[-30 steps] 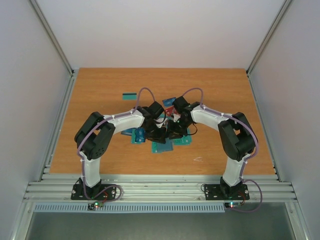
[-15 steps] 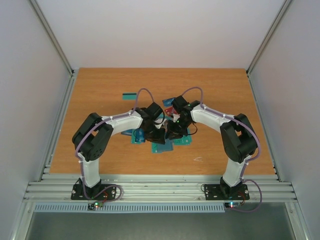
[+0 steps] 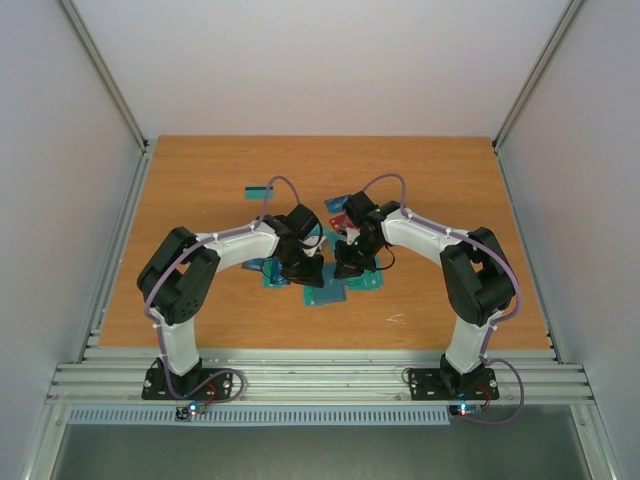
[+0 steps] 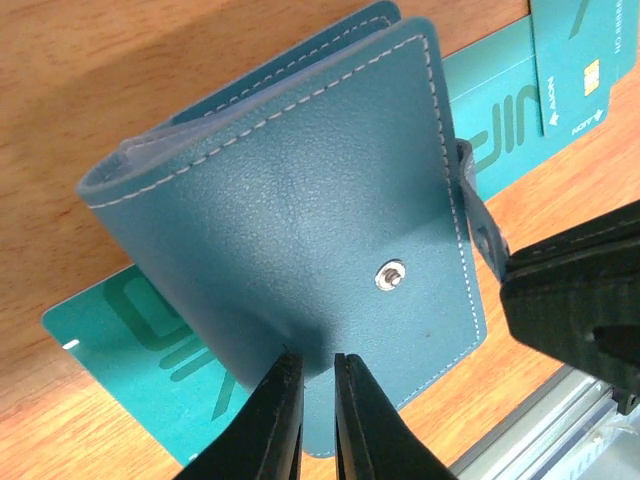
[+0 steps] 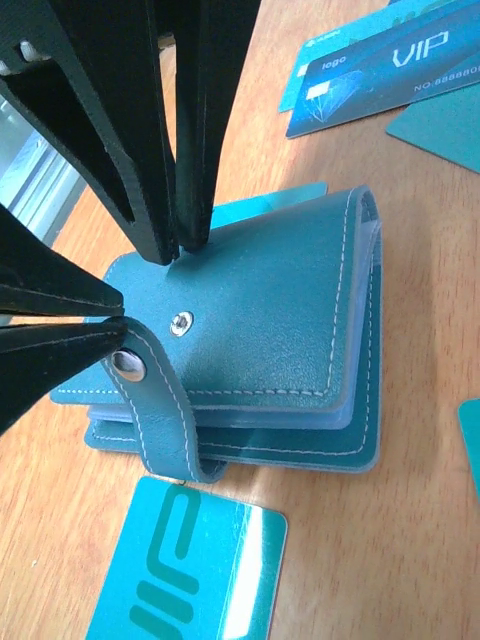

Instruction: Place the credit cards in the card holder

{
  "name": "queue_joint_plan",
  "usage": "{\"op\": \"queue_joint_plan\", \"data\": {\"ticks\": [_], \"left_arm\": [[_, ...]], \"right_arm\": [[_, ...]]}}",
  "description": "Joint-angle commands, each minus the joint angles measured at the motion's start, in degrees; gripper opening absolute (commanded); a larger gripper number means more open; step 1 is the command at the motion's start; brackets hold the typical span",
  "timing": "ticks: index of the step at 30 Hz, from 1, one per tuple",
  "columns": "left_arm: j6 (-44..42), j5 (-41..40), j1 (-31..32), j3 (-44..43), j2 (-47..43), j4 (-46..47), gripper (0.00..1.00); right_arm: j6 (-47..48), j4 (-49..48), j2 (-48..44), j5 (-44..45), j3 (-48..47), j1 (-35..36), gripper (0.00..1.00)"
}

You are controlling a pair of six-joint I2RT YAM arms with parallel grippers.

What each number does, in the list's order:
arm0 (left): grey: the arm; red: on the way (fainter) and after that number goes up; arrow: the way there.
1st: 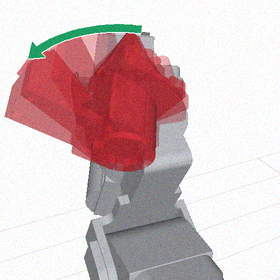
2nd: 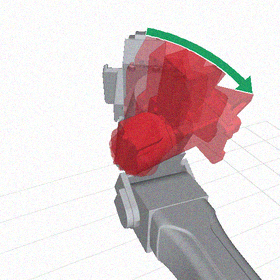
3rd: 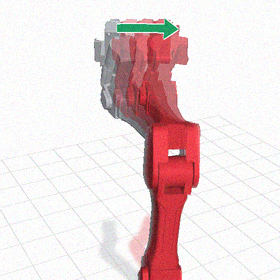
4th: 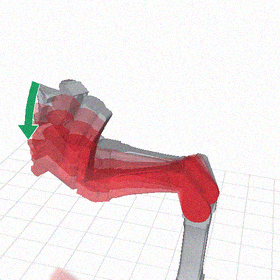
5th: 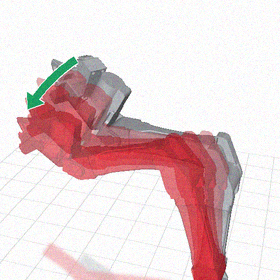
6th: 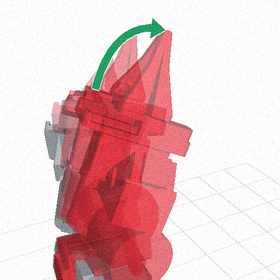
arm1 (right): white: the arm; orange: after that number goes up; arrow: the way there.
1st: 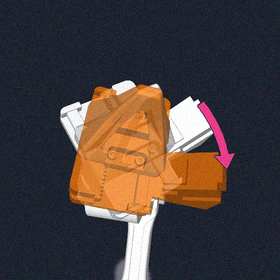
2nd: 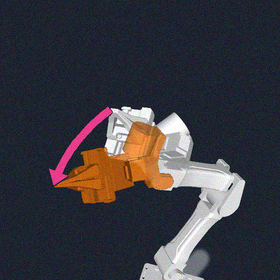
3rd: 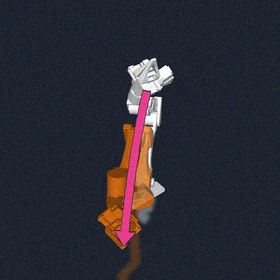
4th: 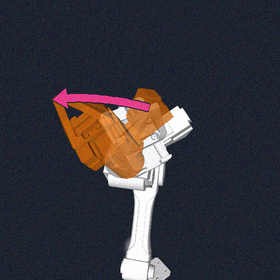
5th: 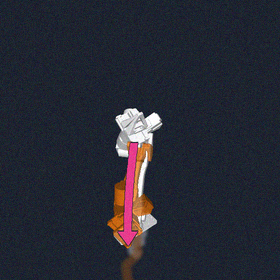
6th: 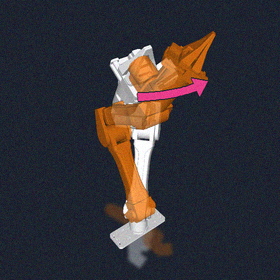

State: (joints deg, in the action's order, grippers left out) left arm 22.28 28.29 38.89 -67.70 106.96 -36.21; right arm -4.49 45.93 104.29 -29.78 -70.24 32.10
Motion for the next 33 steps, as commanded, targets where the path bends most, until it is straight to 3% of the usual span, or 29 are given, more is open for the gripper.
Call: {"op": "queue_joint_plan", "data": {"ticks": [1, 18, 23, 33], "left_arm": [[0.1, -1.6, -0.3, 0.8, -2.2, 0.5, 0.11], [-0.5, -2.7, -0.6, -4.4, 4.2, -1.6, 0.11], [-0.8, -2.9, -0.4, -6.3, 5.9, -2.6, 0.11], [-1.5, -2.9, -0.3, -7.3, 7.1, -3.4, 0.1]], "right_arm": [[1.7, 1.1, 0.5, 1.5, -0.5, 0.4, 0.05], [6.9, 6.5, -0.1, 6.8, -3.4, 0.3, 0.01], [8.8, 8.4, -0.6, 9.3, -4.4, 0.3, 0.22], [10.9, 10.3, 0.3, 9.7, -7.3, 0.7, 0.35]]}}
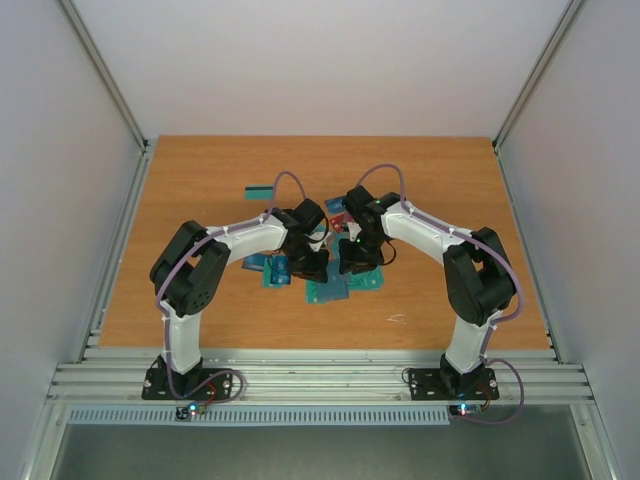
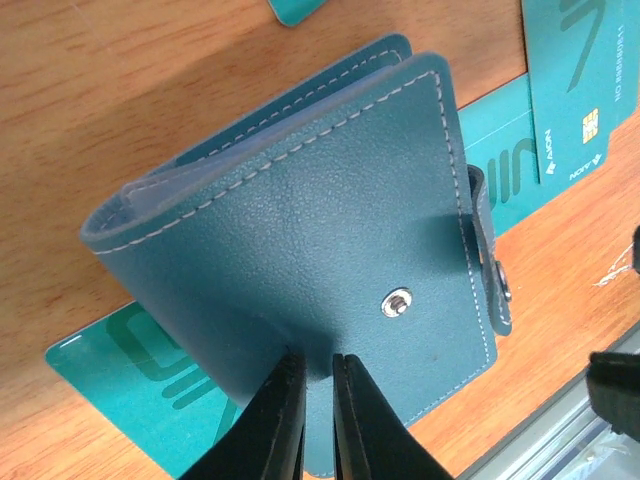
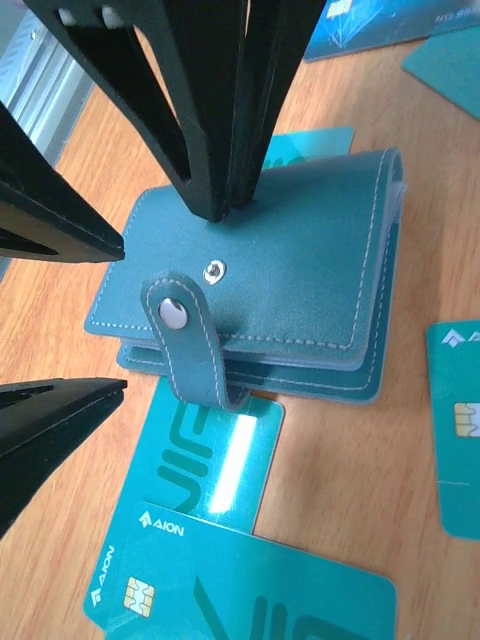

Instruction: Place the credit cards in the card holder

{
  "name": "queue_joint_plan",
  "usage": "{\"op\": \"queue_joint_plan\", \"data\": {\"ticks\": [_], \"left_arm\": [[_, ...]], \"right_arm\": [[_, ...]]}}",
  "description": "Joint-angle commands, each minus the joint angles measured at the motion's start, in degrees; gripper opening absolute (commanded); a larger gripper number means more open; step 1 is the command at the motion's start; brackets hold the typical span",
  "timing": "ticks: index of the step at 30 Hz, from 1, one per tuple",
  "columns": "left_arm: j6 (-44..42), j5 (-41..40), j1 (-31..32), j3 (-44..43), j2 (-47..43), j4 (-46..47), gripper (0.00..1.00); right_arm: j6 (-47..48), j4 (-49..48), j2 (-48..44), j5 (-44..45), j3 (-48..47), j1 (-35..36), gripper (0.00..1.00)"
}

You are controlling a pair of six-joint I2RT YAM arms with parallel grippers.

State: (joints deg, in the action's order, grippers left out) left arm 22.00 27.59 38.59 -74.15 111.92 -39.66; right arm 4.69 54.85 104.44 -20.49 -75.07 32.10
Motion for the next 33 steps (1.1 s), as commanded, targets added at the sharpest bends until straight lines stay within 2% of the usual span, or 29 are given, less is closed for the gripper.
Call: {"op": "queue_joint_plan", "data": {"ticks": [1, 13, 17, 31, 33], "left_arm": [[-1.2, -2.1, 0.0, -0.8, 2.1, 0.2, 0.1], [0.0, -0.6, -0.2, 0.5, 2.1, 2.7, 0.07], [0.1, -0.4, -0.1, 1.3, 2.0, 3.4, 0.06], [-0.1, -0.5, -0.3, 1.5, 1.8, 3.7, 0.06], [-0.1, -0.4, -0.3, 1.5, 1.9, 3.8, 0.05]], "right_arm": [[1.9, 1.4, 0.3, 0.1, -2.7, 1.0, 0.35], [1.4, 2.8, 4.8, 5.1, -5.5, 4.6, 0.35], [1.3, 3.1, 5.9, 6.4, -5.6, 4.7, 0.32], [1.3, 3.9, 5.9, 9.1, -6.4, 4.7, 0.02], [1.2, 3.9, 5.3, 8.9, -6.4, 4.7, 0.01]]}}
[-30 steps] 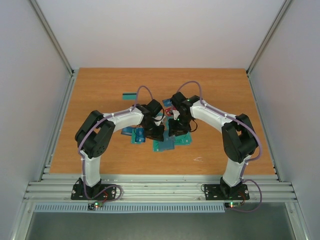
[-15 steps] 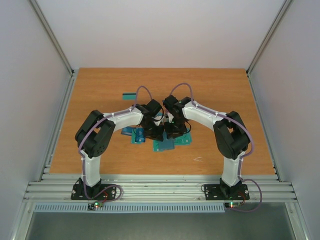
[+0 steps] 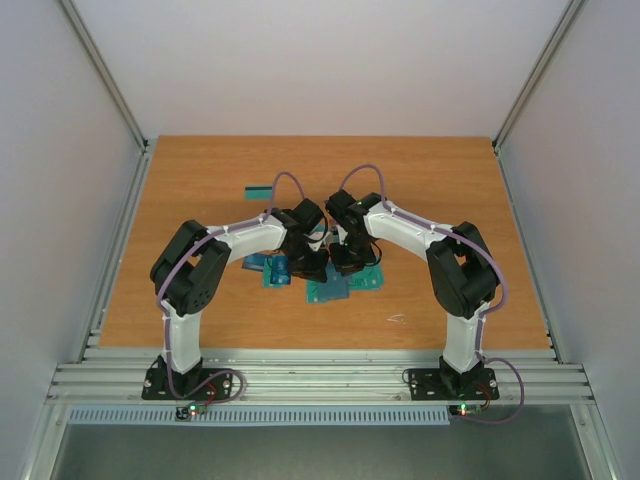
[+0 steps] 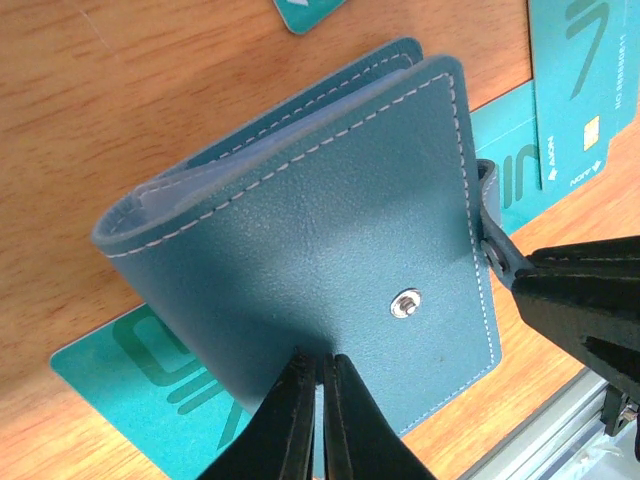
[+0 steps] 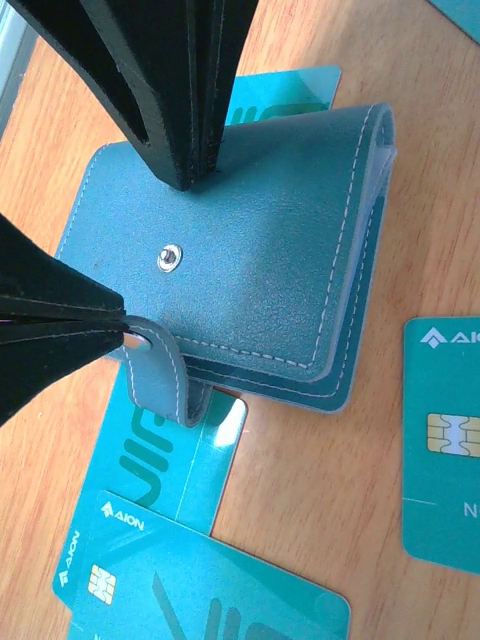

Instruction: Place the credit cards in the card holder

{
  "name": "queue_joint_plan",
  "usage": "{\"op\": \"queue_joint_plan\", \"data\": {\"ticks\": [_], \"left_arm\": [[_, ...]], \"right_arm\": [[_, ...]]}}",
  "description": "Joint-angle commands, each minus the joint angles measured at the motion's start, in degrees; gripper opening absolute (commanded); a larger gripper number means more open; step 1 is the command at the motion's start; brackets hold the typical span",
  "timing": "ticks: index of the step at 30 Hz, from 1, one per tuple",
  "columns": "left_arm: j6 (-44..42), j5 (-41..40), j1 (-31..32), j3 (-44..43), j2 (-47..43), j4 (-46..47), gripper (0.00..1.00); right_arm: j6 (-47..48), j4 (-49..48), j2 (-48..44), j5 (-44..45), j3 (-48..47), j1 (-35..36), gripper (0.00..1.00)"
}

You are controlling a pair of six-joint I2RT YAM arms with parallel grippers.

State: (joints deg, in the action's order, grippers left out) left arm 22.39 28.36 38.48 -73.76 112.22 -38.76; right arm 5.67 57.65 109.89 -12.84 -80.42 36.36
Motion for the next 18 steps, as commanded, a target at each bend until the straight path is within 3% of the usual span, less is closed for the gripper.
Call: {"op": "queue_joint_plan", "data": {"ticks": [1, 18], "left_arm": [[-0.5, -1.2, -0.2, 1.1, 1.6, 2.9, 0.05], [-0.2, 0.2, -0.3, 1.4, 1.4, 3.5, 0.05]], "right_arm": [[0.2, 1.1, -0.3, 1.3, -1.1, 0.4, 0.01], [-1.2, -1.2, -3.5, -4.8, -0.6, 0.5, 0.01]]}}
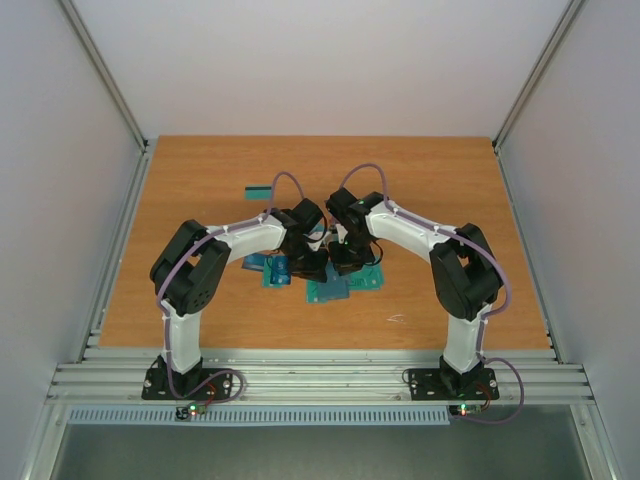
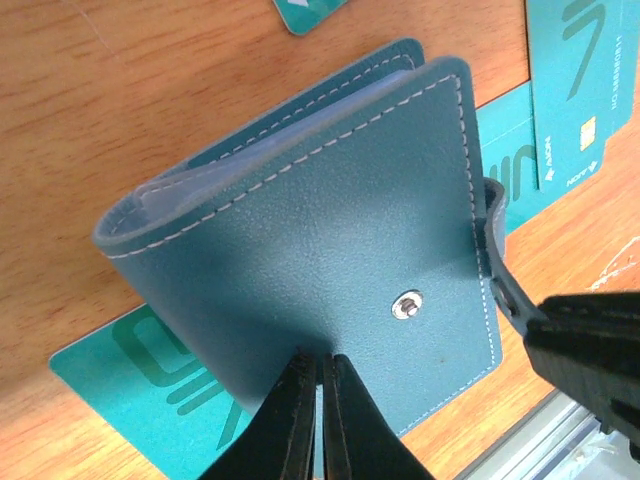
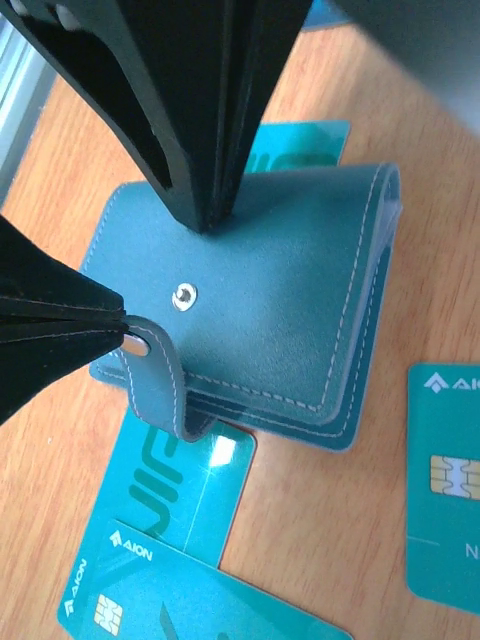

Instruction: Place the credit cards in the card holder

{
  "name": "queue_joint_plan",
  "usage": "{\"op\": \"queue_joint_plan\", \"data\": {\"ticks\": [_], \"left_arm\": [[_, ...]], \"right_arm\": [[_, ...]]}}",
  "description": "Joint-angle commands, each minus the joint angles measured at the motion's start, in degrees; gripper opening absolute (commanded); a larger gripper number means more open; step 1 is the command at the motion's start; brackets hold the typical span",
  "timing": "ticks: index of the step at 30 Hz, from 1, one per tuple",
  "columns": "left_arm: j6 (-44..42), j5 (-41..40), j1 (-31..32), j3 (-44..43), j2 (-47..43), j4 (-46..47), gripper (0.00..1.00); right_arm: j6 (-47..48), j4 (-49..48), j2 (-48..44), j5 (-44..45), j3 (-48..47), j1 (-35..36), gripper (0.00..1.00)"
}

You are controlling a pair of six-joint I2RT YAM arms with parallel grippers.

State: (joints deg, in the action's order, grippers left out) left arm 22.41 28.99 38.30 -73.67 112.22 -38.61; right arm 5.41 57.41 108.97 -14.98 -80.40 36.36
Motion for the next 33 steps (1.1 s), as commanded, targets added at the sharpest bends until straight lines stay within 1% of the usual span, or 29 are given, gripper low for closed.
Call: {"op": "queue_joint_plan", "data": {"ticks": [1, 12, 20, 33], "left_arm": [[-0.2, -0.3, -0.1, 1.3, 1.5, 3.4, 0.05], [-0.6, 0.2, -0.2, 0.9, 1.6, 3.0, 0.05], [-0.5, 0.5, -0.3, 0.9, 1.5, 3.1, 0.05], [-0.3, 0.5, -0.3, 0.8, 1.8, 3.4, 0.05]], "right_arm": [[-1.1, -1.1, -2.6, -3.0, -0.6, 0.5, 0.01], [-3.0, -5.4, -0.7, -7.8, 1.7, 0.5, 0.01], [-3.3, -5.7, 1.7, -7.0, 1.3, 0.5, 0.01], [-3.3, -3.2, 3.5, -4.9, 1.6, 0.5, 0.01]]}}
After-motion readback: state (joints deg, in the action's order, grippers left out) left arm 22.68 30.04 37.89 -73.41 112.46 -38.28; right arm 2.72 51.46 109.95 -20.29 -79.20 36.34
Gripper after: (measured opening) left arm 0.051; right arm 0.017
